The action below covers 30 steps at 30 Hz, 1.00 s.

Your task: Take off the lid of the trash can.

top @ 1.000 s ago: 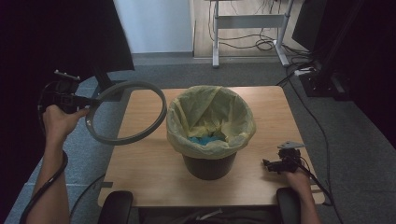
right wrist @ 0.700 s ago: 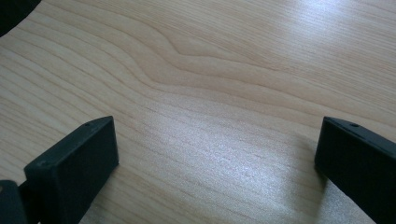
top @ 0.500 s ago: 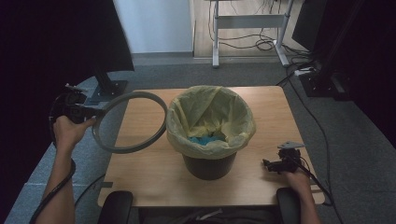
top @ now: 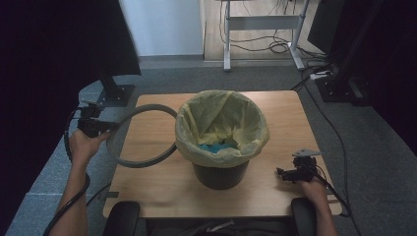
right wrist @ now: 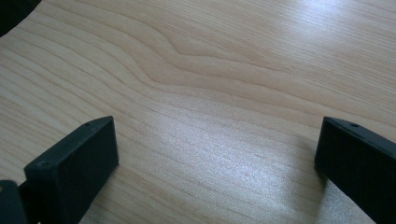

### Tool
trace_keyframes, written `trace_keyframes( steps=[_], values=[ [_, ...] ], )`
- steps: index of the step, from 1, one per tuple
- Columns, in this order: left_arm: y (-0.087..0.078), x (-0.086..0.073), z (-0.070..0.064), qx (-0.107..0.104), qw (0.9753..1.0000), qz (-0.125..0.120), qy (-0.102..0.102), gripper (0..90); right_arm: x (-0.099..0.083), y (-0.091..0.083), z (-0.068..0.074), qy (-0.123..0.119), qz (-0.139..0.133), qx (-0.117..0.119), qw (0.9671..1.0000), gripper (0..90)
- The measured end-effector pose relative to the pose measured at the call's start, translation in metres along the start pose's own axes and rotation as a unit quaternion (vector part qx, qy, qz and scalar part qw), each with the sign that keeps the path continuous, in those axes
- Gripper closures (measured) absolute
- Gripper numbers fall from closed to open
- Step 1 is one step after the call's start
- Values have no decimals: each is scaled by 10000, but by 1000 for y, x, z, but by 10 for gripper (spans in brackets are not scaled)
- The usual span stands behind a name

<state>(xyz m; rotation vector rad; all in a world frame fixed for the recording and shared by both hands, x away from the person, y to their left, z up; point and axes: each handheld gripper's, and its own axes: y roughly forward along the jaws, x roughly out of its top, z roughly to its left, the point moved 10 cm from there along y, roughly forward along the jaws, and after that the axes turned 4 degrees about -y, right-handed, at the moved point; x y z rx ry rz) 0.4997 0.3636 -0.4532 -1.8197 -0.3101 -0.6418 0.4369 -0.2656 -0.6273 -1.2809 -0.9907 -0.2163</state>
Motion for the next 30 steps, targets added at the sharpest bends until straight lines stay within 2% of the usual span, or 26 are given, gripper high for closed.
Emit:
trace_keyframes(
  steps=[11,23,30],
  values=[
    [22,-10,-1,-33,10000,1,-7,781,0,0,0,-1,-1,0,10000,0],
    [48,-24,-1,58,10000,30,20,781,0,0,0,0,-1,0,10000,0],
    [62,-34,3,76,9999,21,-64,781,0,0,0,-1,-1,0,10000,0]
  ],
)
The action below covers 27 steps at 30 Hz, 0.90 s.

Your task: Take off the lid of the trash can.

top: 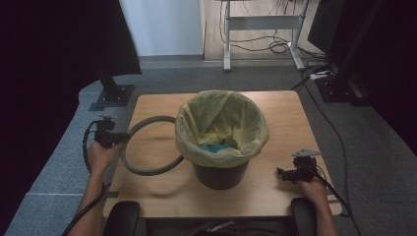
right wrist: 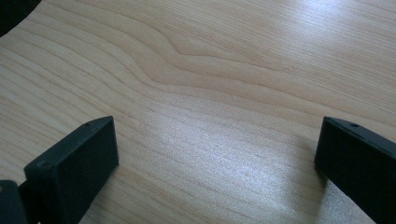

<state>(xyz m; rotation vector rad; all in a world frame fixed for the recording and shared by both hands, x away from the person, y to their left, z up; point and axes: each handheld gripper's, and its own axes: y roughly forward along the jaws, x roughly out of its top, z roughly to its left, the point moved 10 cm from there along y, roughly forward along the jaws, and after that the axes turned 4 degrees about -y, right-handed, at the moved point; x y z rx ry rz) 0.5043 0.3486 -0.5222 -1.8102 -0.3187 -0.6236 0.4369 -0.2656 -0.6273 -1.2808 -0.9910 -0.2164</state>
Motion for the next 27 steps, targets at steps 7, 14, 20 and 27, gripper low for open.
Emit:
trace_keyframes(
  steps=[7,14,20,27],
  values=[
    [16,-9,2,35,10000,-6,-27,781,0,0,0,-1,0,0,10000,0],
    [31,-19,5,105,9999,0,-51,781,0,0,0,0,1,-1,10000,0],
    [45,-29,8,232,9997,61,-17,780,0,0,0,1,1,-1,10000,0],
    [58,-37,9,271,9996,86,-45,780,0,0,0,1,1,0,10000,0]
  ],
)
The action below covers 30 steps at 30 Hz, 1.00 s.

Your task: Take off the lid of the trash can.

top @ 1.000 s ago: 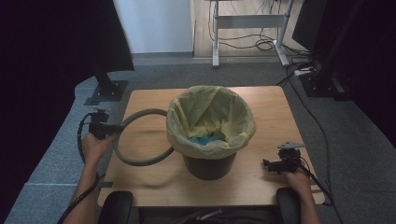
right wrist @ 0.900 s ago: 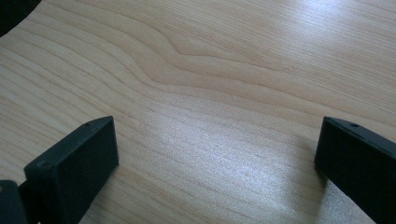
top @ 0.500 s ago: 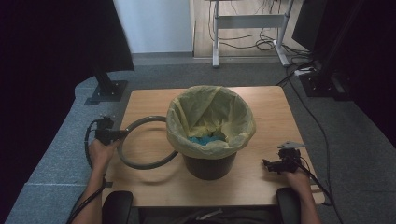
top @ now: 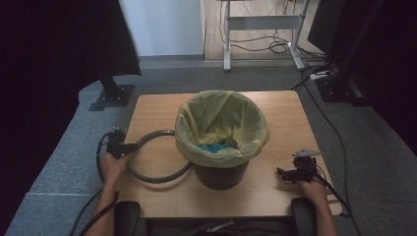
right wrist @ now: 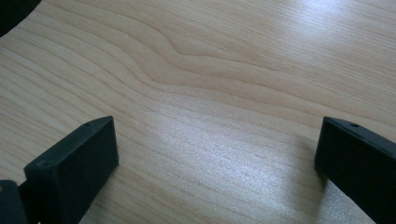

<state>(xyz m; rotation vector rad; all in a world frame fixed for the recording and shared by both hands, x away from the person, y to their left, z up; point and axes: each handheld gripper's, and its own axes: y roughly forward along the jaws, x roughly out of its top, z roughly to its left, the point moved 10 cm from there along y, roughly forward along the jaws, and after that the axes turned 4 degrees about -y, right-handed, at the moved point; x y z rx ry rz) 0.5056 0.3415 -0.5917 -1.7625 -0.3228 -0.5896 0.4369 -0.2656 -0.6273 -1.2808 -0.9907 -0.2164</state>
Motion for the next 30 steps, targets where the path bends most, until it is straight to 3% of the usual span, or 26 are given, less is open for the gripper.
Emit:
trace_keyframes(
  steps=[8,13,14,16,17,21,26,30],
  values=[
    [9,-10,2,167,9998,43,124,772,0,0,0,0,0,0,10000,0],
    [11,-11,2,234,9995,-98,167,746,0,0,0,-1,0,0,10000,0],
    [11,-10,1,166,9996,-134,160,727,0,0,0,-2,0,0,10000,0],
    [12,-10,0,142,9996,-175,176,623,0,0,0,0,0,0,10000,0],
    [12,-10,0,177,9993,-201,247,623,0,0,0,0,0,0,10000,0],
    [16,-12,-6,326,9979,-318,458,485,0,0,0,-1,0,0,10000,0],
    [22,-14,-10,443,9962,-626,405,258,0,0,0,4,0,4,10000,0],
    [26,-16,-13,410,9963,-583,476,102,0,0,0,3,1,3,10000,0]
  ],
)
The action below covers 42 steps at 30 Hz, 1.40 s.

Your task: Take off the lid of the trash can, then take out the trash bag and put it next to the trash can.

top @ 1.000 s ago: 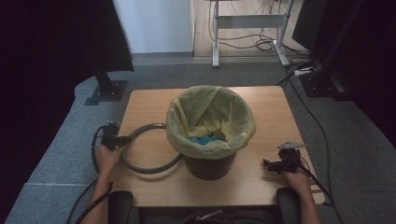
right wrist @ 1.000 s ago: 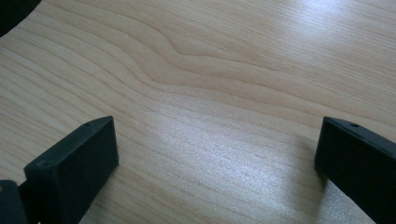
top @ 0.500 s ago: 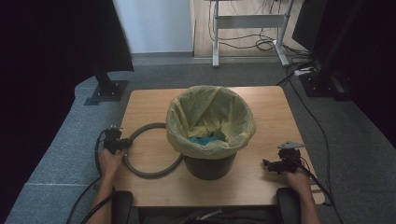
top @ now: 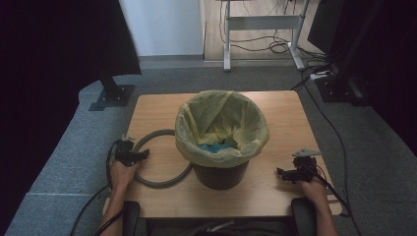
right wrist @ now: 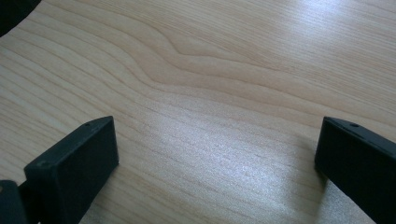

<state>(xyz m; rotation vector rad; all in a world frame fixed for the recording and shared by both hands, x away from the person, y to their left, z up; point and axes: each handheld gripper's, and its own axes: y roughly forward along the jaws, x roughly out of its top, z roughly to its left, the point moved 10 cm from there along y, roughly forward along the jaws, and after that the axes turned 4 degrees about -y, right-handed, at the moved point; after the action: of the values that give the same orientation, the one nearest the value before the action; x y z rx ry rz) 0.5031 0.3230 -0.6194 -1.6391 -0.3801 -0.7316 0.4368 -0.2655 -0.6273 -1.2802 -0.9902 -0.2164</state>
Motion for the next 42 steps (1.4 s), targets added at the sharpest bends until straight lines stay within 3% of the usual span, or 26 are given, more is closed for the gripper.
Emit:
trace_keyframes(
  steps=[2,16,27,32,36,42],
  values=[
    [2,-2,-1,-28,9999,110,46,0,0,0,0,1,0,0,10000,0],
    [1,-3,-2,33,10000,21,-46,0,0,0,0,-1,0,1,10000,0],
    [-3,-6,-5,-175,9996,224,90,3,0,-1,1,-59,14,42,10000,0],
    [-6,-6,-4,-285,9992,287,75,8,1,-3,3,-276,36,9,9996,0],
    [-11,-3,-4,-288,9992,239,160,8,3,-7,5,-309,-13,77,9995,0],
    [-18,2,-11,-507,9985,149,150,0,15,-18,10,-284,-169,225,9992,0]
  ],
)
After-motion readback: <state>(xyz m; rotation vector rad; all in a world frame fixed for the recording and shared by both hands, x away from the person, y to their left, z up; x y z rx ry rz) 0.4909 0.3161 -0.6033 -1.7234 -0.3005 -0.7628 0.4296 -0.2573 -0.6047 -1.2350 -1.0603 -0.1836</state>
